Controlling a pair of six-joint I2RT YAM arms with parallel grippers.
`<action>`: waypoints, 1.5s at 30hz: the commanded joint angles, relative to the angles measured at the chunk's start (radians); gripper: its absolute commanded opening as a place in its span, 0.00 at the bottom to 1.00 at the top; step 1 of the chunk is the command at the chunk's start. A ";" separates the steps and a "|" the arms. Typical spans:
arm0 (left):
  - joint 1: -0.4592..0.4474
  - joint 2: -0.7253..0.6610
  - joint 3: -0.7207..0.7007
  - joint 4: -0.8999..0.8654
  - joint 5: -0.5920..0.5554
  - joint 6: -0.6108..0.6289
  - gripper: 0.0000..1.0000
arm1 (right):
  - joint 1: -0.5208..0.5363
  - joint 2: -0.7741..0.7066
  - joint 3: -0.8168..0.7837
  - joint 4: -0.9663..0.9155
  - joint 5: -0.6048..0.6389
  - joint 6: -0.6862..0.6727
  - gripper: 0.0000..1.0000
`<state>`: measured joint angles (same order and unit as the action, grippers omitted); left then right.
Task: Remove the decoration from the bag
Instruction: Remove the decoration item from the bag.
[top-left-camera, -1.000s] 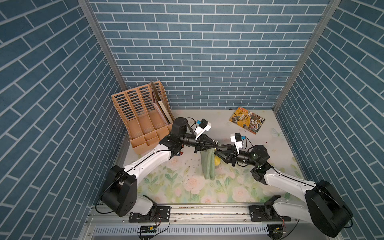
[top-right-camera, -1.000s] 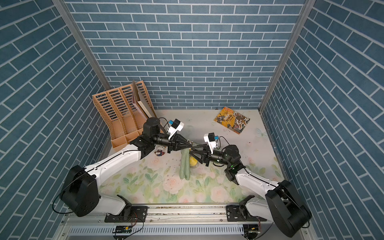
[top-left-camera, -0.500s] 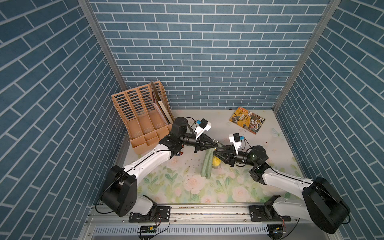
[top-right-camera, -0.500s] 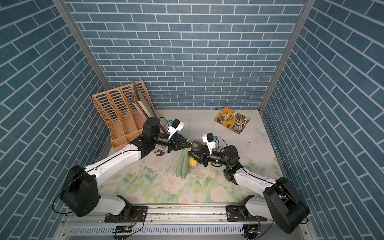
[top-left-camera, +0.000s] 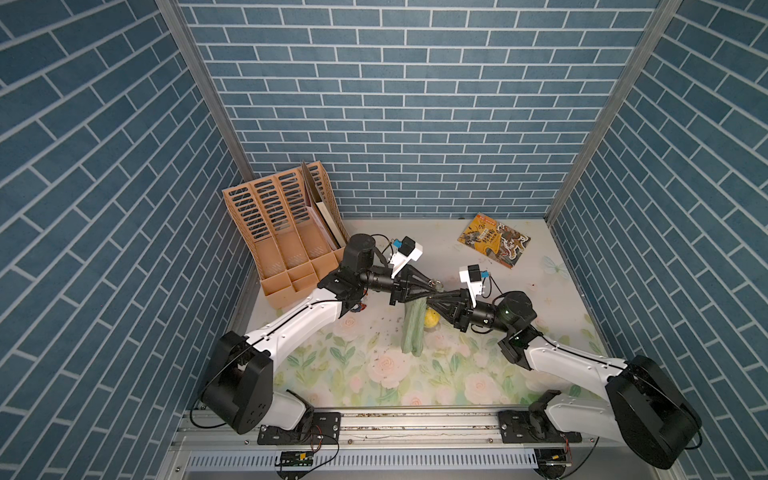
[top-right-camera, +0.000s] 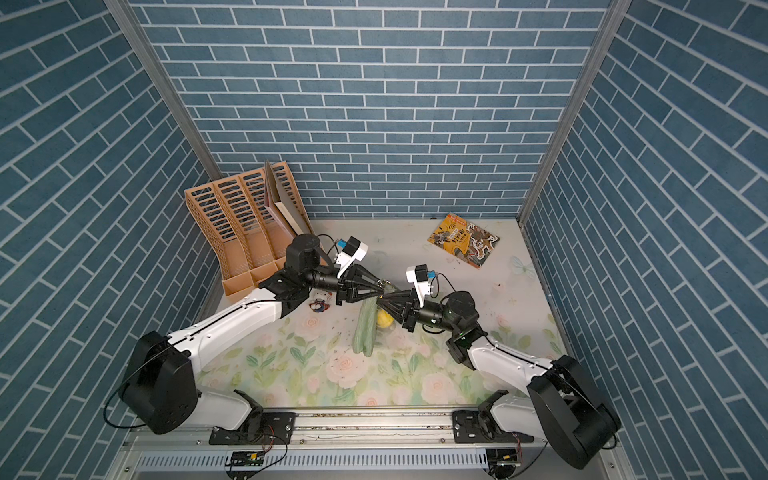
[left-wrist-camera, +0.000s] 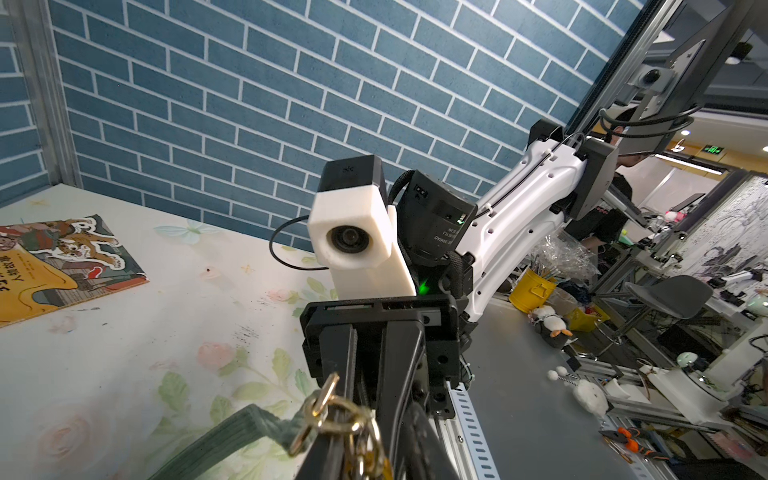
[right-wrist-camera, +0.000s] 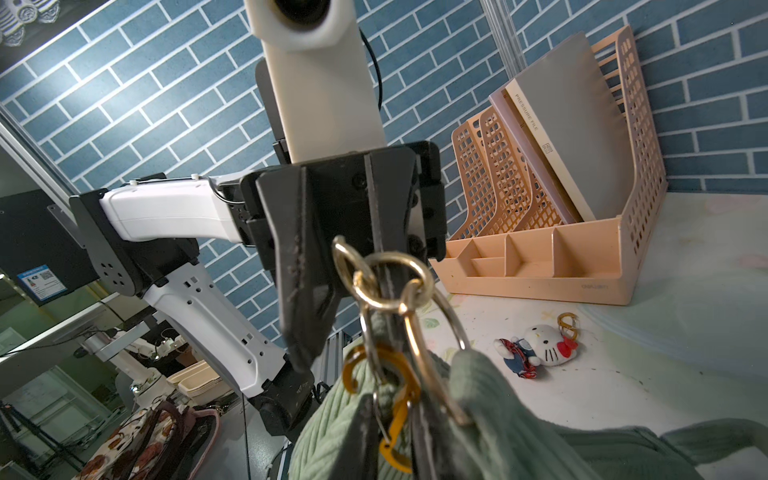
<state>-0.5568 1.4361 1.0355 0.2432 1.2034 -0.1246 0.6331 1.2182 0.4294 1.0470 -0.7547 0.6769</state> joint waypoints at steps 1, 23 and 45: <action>-0.003 -0.017 0.036 -0.027 -0.018 0.031 0.28 | 0.001 -0.044 0.018 -0.067 0.039 0.003 0.15; -0.002 -0.011 0.033 -0.036 -0.047 0.037 0.05 | 0.032 -0.096 0.136 -0.413 0.252 0.078 0.08; -0.002 -0.035 -0.073 0.133 -0.081 -0.062 0.05 | 0.057 -0.133 0.204 -0.458 0.309 0.133 0.08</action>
<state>-0.5491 1.4269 0.9993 0.3458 1.0710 -0.1570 0.6960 1.1141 0.5762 0.5491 -0.5060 0.7654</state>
